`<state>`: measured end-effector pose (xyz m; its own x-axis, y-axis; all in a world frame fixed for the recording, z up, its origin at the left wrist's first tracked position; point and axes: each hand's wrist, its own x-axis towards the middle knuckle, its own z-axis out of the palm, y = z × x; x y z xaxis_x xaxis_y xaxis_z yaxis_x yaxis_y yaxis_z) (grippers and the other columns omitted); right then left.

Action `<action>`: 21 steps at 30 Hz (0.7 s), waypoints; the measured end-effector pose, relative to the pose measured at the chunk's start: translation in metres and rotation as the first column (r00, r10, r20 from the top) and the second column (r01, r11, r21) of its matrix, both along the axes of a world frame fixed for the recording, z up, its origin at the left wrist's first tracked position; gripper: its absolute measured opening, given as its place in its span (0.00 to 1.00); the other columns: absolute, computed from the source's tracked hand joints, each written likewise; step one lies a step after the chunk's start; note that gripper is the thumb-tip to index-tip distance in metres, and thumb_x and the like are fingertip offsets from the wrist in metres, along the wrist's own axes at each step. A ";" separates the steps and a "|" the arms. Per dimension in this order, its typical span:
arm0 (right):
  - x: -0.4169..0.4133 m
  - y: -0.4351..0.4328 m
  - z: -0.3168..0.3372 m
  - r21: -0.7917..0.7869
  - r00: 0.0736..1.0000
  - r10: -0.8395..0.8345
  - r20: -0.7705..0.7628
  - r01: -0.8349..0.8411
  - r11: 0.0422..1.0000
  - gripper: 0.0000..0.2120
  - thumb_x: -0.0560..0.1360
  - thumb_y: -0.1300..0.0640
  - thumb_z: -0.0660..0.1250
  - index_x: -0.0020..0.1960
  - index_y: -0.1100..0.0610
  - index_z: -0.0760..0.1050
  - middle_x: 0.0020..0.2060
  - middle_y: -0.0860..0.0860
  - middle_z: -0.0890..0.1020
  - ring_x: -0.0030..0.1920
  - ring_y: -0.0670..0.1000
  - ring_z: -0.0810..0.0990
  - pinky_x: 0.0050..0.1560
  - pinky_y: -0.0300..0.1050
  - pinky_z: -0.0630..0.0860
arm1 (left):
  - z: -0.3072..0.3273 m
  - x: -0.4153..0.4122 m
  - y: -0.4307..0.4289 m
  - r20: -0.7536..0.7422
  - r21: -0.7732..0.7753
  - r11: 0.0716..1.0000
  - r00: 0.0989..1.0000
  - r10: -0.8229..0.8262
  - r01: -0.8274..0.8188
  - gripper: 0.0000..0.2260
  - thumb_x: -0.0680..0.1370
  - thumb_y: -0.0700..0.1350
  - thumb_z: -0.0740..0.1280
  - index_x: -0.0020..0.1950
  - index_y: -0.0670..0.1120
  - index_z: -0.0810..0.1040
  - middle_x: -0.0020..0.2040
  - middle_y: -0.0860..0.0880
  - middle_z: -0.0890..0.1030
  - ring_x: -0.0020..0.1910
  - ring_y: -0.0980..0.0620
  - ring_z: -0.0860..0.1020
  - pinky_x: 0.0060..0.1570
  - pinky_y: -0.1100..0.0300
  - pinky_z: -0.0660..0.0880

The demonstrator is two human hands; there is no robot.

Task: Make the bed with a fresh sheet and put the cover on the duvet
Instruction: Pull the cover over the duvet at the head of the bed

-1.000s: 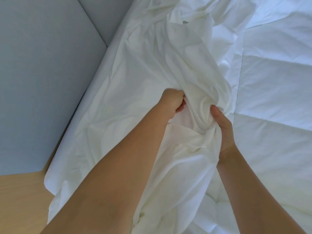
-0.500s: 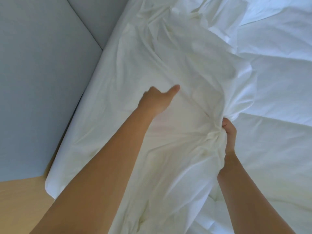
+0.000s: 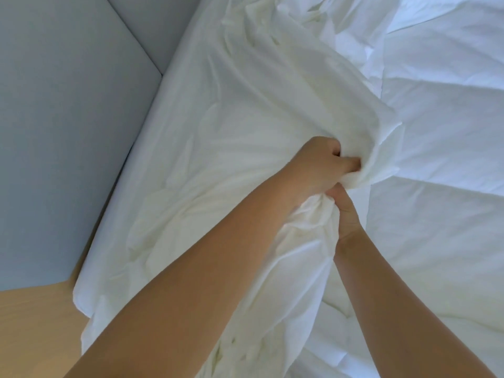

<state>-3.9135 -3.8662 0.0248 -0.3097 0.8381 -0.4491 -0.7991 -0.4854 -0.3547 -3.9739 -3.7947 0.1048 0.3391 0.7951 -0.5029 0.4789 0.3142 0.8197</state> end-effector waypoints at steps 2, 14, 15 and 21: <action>-0.002 0.002 0.004 -0.004 0.999 0.005 0.048 -0.005 1.000 0.14 0.53 0.56 0.77 0.39 0.54 0.84 0.37 0.52 0.84 0.39 0.52 0.84 0.43 0.47 0.80 | 0.006 -0.002 0.002 -0.078 0.077 0.997 0.997 -0.006 0.012 0.08 0.73 0.42 0.68 0.39 0.37 0.76 0.32 0.44 0.71 0.30 0.51 0.71 0.28 0.63 0.67; 0.008 -0.015 -0.011 -0.081 0.978 -0.202 0.043 0.205 0.975 0.17 0.59 0.51 0.71 0.47 0.55 0.84 0.42 0.54 0.84 0.45 0.55 0.83 0.45 0.50 0.79 | -0.053 -0.049 0.010 -0.265 -0.344 0.856 0.915 0.305 -0.385 0.30 0.70 0.66 0.68 0.54 0.40 0.75 0.41 0.48 0.78 0.32 0.53 0.78 0.28 0.61 0.74; 0.009 -0.015 -0.009 -0.069 0.982 -0.183 0.045 0.186 0.980 0.17 0.61 0.52 0.71 0.48 0.55 0.83 0.43 0.54 0.84 0.46 0.56 0.83 0.46 0.51 0.79 | -0.054 -0.044 0.015 -0.177 -0.428 0.802 0.909 0.378 -0.417 0.27 0.70 0.63 0.70 0.53 0.40 0.75 0.40 0.47 0.77 0.31 0.53 0.78 0.27 0.62 0.76; 0.009 -0.009 -0.001 -0.026 0.995 -0.095 -0.015 0.095 0.995 0.17 0.74 0.47 0.64 0.56 0.56 0.81 0.50 0.54 0.83 0.53 0.54 0.82 0.52 0.51 0.78 | -0.034 -0.010 0.031 -0.077 -0.273 0.876 0.916 0.393 -0.398 0.09 0.75 0.36 0.64 0.54 0.39 0.79 0.44 0.43 0.80 0.39 0.47 0.77 0.34 0.60 0.76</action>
